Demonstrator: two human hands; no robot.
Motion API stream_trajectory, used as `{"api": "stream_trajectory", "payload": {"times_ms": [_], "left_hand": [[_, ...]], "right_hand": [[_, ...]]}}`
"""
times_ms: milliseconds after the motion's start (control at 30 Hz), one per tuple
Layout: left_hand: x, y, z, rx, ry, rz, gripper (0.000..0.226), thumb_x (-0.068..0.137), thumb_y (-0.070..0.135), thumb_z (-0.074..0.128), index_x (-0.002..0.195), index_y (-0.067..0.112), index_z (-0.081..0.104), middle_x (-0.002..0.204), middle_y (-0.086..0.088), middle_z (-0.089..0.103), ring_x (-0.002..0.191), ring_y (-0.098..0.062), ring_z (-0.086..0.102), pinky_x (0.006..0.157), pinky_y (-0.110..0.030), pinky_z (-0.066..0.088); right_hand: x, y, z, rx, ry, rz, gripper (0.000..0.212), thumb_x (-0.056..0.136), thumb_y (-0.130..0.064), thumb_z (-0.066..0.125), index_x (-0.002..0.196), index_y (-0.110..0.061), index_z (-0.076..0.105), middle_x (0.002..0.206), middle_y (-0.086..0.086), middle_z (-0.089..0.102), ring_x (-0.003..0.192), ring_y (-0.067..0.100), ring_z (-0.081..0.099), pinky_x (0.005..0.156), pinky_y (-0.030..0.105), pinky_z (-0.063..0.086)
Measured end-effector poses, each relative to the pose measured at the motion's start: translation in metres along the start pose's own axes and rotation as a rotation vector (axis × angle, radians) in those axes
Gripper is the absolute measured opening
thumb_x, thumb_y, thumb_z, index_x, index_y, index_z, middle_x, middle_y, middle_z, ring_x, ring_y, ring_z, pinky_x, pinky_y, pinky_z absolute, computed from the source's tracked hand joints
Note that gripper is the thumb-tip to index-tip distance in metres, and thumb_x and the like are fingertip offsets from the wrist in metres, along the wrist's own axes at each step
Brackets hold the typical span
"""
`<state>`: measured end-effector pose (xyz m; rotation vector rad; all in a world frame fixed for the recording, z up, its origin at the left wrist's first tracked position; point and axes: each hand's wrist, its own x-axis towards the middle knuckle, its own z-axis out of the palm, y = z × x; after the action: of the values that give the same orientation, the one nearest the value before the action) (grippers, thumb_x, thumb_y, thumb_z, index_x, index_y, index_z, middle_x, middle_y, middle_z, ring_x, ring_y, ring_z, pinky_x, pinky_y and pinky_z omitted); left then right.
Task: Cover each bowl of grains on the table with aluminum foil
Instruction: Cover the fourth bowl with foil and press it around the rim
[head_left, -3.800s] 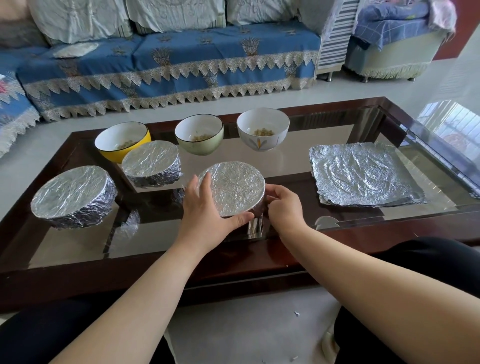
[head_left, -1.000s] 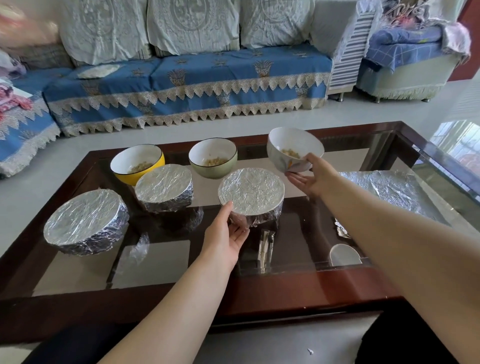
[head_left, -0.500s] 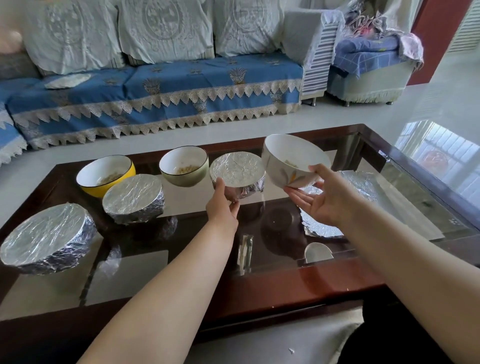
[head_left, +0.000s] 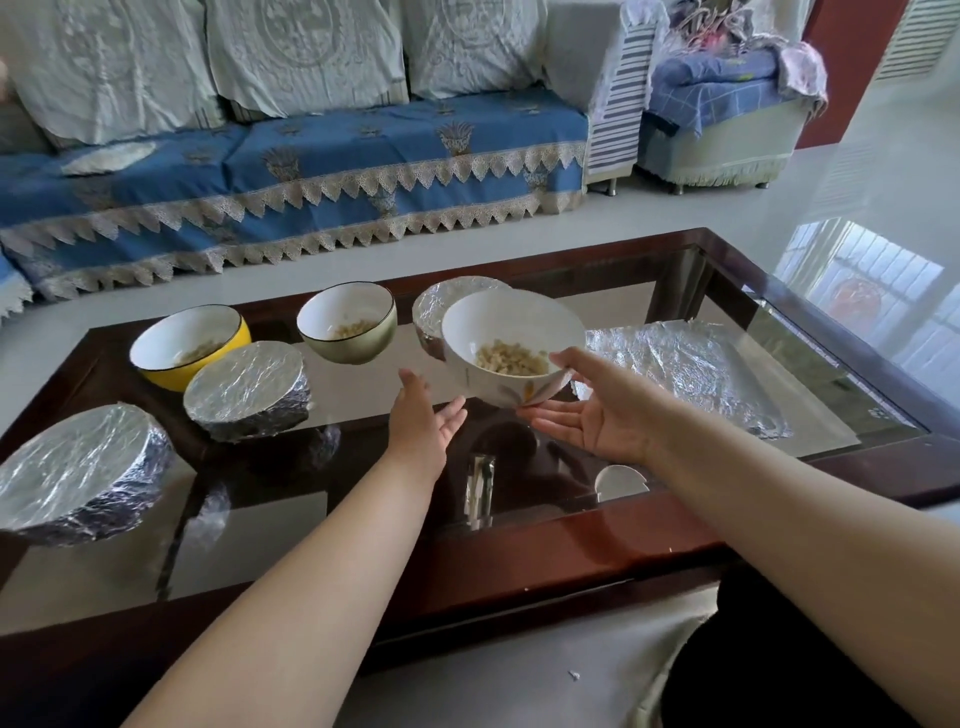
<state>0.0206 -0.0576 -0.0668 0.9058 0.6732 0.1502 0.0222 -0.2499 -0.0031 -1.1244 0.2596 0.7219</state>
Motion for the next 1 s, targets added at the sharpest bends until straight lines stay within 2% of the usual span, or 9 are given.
{"api": "stream_trajectory", "payload": {"times_ms": [167,267,333,433,600,700,800,900,1000], "left_hand": [[-0.043,0.018,-0.037,0.180,-0.016,-0.003,0.048,0.099,0.061,0.037,0.106,0.023,0.066,0.103,0.004,0.072,0.103,-0.019,0.065,0.091,-0.043,0.049],[-0.059,0.026,-0.056,0.259,-0.148,-0.083,0.048,0.098,0.063,0.038,0.118,0.028,0.063,0.112,-0.001,0.072,0.109,-0.022,0.063,0.089,-0.048,0.052],[-0.063,0.030,-0.067,0.319,-0.151,-0.079,0.032,0.100,0.047,0.046,0.124,0.029,0.058,0.124,-0.004,0.065,0.115,-0.023,0.060,0.078,-0.047,0.056],[-0.064,0.033,-0.081,0.338,-0.096,-0.039,0.024,0.098,0.019,0.048,0.118,0.026,0.058,0.128,-0.010,0.061,0.115,-0.028,0.060,0.069,-0.046,0.059],[-0.062,0.035,-0.086,0.315,-0.090,-0.060,0.027,0.094,0.010,0.042,0.112,0.023,0.058,0.129,-0.013,0.060,0.116,-0.030,0.060,0.067,-0.048,0.059],[-0.059,0.037,-0.085,0.347,-0.104,-0.072,0.027,0.095,0.011,0.041,0.110,0.025,0.059,0.128,-0.014,0.060,0.117,-0.030,0.059,0.065,-0.046,0.058],[-0.057,0.038,-0.083,0.383,-0.093,-0.074,0.028,0.095,0.013,0.040,0.111,0.027,0.059,0.128,-0.013,0.061,0.118,-0.030,0.059,0.067,-0.044,0.057],[-0.056,0.038,-0.082,0.409,-0.074,-0.057,0.029,0.095,0.013,0.040,0.114,0.026,0.058,0.128,-0.014,0.061,0.118,-0.030,0.058,0.069,-0.042,0.056],[-0.055,0.038,-0.083,0.430,-0.077,-0.055,0.031,0.096,0.014,0.040,0.119,0.026,0.057,0.128,-0.014,0.060,0.118,-0.031,0.058,0.068,-0.041,0.056]], "right_hand": [[0.003,0.028,0.014,-0.135,-0.046,0.094,0.040,0.094,-0.022,0.058,0.129,-0.009,0.043,0.092,0.028,0.065,0.075,0.031,0.070,0.069,0.034,0.059],[0.006,0.045,0.023,-0.153,-0.066,0.167,0.040,0.094,-0.020,0.058,0.128,-0.005,0.044,0.091,0.027,0.065,0.066,0.029,0.072,0.066,0.033,0.059],[0.005,0.056,0.031,-0.149,-0.088,0.203,0.043,0.093,-0.021,0.059,0.129,-0.003,0.044,0.094,0.027,0.064,0.072,0.030,0.071,0.067,0.034,0.059],[0.001,0.066,0.039,-0.163,-0.125,0.215,0.041,0.094,-0.024,0.058,0.126,-0.002,0.045,0.103,0.027,0.063,0.087,0.031,0.067,0.071,0.034,0.058],[-0.007,0.067,0.042,-0.419,-0.146,0.161,0.043,0.095,-0.047,0.053,0.119,-0.011,0.054,0.115,0.022,0.066,0.090,0.027,0.071,0.068,0.034,0.061],[-0.002,0.053,0.034,-0.891,0.042,-0.127,0.052,0.094,-0.059,0.045,0.106,-0.011,0.064,0.094,0.012,0.075,0.074,0.024,0.071,0.066,0.036,0.059],[0.012,0.036,0.010,-1.465,0.486,-0.443,0.058,0.094,-0.061,0.043,0.120,-0.012,0.057,0.112,0.008,0.068,0.104,0.028,0.063,0.085,0.040,0.050],[0.028,0.033,-0.019,-1.711,0.658,-0.218,0.086,0.090,-0.063,0.048,0.149,-0.006,0.025,0.155,0.019,0.028,0.142,0.039,0.025,0.112,0.048,0.028],[0.039,0.039,-0.032,-1.693,0.662,-0.026,0.092,0.090,-0.061,0.046,0.153,-0.005,0.010,0.159,0.019,0.017,0.144,0.042,0.018,0.116,0.052,0.022]]}}
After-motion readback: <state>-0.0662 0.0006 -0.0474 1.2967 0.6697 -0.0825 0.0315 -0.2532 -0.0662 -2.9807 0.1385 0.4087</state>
